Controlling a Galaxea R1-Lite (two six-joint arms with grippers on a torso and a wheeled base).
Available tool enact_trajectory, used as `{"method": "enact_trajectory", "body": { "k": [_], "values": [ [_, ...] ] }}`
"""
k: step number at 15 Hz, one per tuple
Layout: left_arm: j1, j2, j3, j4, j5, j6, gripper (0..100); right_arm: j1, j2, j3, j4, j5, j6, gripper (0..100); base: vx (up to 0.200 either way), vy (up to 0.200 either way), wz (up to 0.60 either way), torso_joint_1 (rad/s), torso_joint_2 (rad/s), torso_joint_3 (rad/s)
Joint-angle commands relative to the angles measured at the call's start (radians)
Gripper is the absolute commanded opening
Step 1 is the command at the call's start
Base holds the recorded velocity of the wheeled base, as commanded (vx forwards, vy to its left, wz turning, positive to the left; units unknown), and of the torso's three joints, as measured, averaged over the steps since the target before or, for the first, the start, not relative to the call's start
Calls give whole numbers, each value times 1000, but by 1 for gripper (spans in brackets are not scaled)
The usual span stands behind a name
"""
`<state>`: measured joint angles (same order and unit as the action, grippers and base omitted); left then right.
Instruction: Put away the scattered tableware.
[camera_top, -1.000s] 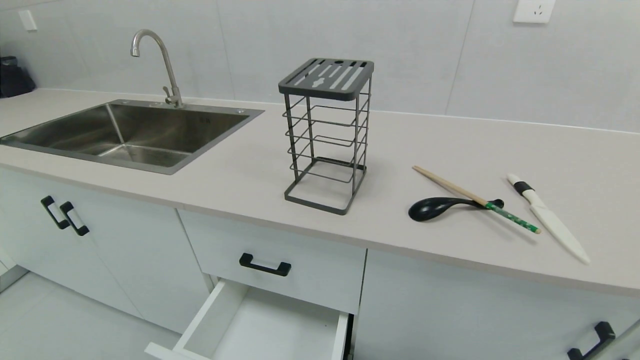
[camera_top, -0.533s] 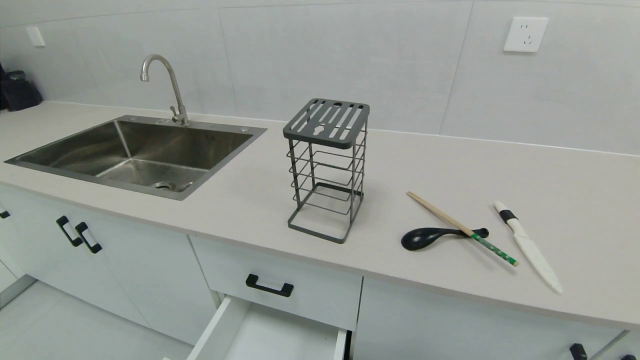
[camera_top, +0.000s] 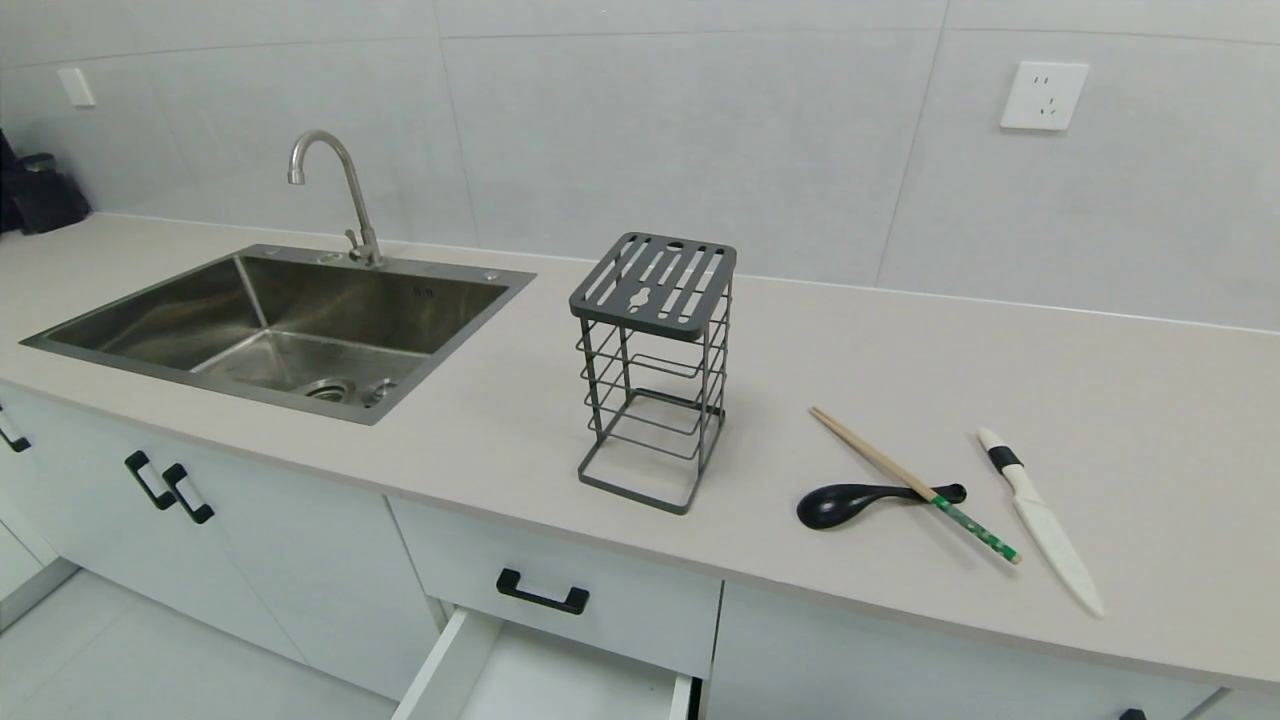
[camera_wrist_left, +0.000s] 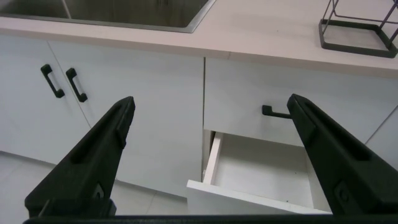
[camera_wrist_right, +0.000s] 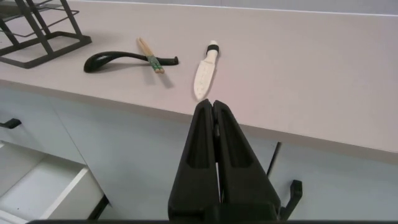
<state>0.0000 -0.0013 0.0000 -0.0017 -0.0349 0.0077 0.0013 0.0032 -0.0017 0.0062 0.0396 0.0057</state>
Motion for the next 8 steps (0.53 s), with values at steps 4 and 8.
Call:
{"method": "enact_trajectory", "body": {
  "k": [4,8],
  "values": [
    [0,1,0,0,0,0,100,0,1,0,0,2,2,100,0,0,0,0,0,0],
    [0,1,0,0,0,0,100,0,1,0,-5,10,-33,100,0,0,0,0,0,0]
  ]
}}
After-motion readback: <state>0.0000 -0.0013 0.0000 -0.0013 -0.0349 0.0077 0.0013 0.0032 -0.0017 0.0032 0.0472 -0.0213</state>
